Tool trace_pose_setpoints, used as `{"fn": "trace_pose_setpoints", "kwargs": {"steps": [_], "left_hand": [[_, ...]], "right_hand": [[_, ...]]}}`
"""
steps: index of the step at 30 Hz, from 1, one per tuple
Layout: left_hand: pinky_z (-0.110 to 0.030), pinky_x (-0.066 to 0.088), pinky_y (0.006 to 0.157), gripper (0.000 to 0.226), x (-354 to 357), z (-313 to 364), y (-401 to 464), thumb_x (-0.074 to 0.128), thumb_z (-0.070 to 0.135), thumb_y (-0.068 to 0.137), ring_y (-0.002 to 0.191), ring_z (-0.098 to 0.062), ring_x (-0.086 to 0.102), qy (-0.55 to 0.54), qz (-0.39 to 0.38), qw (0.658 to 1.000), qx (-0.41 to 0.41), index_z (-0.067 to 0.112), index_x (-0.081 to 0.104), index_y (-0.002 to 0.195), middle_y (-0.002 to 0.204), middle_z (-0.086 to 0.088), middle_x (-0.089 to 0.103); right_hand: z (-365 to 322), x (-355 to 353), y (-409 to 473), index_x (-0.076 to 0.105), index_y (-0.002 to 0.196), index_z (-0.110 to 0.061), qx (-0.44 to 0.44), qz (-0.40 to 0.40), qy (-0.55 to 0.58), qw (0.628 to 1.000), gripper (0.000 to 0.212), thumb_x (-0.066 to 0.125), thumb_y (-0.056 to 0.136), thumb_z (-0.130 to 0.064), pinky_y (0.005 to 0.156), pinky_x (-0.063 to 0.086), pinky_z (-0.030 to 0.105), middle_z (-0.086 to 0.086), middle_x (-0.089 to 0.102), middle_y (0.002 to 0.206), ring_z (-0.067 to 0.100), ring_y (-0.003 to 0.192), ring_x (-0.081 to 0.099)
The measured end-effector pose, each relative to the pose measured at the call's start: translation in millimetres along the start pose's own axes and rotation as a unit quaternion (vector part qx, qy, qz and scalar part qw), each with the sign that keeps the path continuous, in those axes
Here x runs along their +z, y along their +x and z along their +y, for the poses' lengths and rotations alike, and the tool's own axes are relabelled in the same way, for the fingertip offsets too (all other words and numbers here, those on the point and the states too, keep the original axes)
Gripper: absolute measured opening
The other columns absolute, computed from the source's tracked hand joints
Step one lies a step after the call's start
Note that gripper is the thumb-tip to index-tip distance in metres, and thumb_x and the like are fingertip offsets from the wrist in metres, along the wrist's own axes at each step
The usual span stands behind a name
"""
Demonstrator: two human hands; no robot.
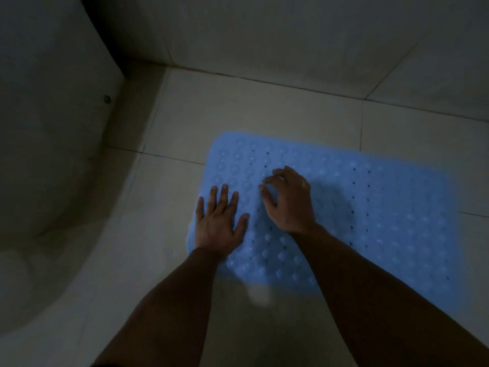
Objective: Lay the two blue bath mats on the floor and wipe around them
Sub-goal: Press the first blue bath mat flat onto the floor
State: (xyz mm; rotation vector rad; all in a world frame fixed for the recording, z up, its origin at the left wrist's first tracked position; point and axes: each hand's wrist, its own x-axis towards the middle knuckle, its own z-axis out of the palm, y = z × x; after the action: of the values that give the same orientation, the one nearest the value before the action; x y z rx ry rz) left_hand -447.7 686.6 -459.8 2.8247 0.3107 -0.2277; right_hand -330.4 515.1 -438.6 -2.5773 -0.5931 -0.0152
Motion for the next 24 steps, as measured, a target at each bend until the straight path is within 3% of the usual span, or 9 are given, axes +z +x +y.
{"fn": "trace_pose_setpoints", "kwargs": {"steps": [2, 4, 9, 13, 18, 24], "left_hand": [[-0.052, 0.037, 0.113, 0.060, -18.1, -1.4, 8.6, 0.033, 0.051, 0.100, 0.141, -0.033, 0.048, -0.023, 0.027, 0.999, -0.003, 0.020, 0.058, 0.145, 0.151, -0.006, 0.057], [-0.047, 0.045, 0.101, 0.054, -35.9, -3.9, 18.7, 0.037, 0.044, 0.098, 0.125, -0.031, 0.059, -0.005, 0.054, 0.998, 0.014, 0.020, 0.065, 0.137, 0.132, -0.002, 0.069], [-0.049, 0.043, 0.106, 0.058, -57.7, -7.0, 31.1, 0.033, 0.044, 0.097, 0.139, -0.031, 0.048, 0.005, 0.064, 0.998, 0.001, 0.021, 0.060, 0.142, 0.140, -0.005, 0.063], [-0.049, 0.043, 0.108, 0.059, -48.5, -3.2, 22.4, 0.029, 0.047, 0.099, 0.145, -0.029, 0.044, 0.015, 0.057, 0.998, -0.006, 0.023, 0.058, 0.144, 0.147, -0.004, 0.058], [-0.049, 0.043, 0.109, 0.058, -26.2, -1.7, 14.0, 0.028, 0.049, 0.103, 0.147, -0.030, 0.041, 0.007, 0.052, 0.998, -0.016, 0.021, 0.056, 0.145, 0.152, -0.007, 0.054], [-0.049, 0.037, 0.114, 0.059, -22.8, -7.3, 15.0, 0.025, 0.051, 0.105, 0.153, -0.028, 0.032, 0.008, 0.047, 0.999, -0.026, 0.024, 0.050, 0.150, 0.159, -0.006, 0.046]], "right_hand": [[-5.9, 4.9, -5.3, 0.073, 0.108, -0.022, -0.010, -0.011, 0.011, 1.000, 0.025, 0.055, 0.096, -0.035, 0.103, 0.046, 0.056, 0.006, 0.067, 0.123, 0.034, 0.126, 0.059], [-14.7, 8.0, -12.9, 0.072, 0.110, -0.024, -0.005, -0.021, 0.020, 1.000, 0.024, 0.054, 0.096, -0.030, 0.104, 0.045, 0.055, 0.006, 0.065, 0.125, 0.033, 0.128, 0.057], [-35.9, 20.4, -35.4, 0.066, 0.123, -0.022, -0.011, -0.072, -0.024, 0.997, 0.042, 0.038, 0.095, -0.034, 0.110, 0.041, 0.060, 0.007, 0.060, 0.139, 0.032, 0.142, 0.046], [-45.6, 41.9, -60.0, 0.034, 0.157, -0.019, 0.029, -0.179, -0.095, 0.979, 0.065, 0.030, 0.100, -0.050, 0.123, 0.013, 0.065, 0.013, 0.020, 0.170, 0.034, 0.159, 0.010], [-45.9, 56.5, -73.2, 0.006, 0.164, -0.012, 0.014, -0.191, -0.157, 0.969, 0.089, 0.027, 0.097, -0.066, 0.123, 0.000, 0.067, 0.016, -0.008, 0.172, 0.036, 0.158, -0.012], [-42.9, 54.2, -73.1, 0.012, 0.164, -0.014, 0.017, -0.177, -0.143, 0.974, 0.085, 0.018, 0.100, -0.068, 0.124, 0.004, 0.065, 0.013, -0.004, 0.173, 0.033, 0.159, -0.008]]}}
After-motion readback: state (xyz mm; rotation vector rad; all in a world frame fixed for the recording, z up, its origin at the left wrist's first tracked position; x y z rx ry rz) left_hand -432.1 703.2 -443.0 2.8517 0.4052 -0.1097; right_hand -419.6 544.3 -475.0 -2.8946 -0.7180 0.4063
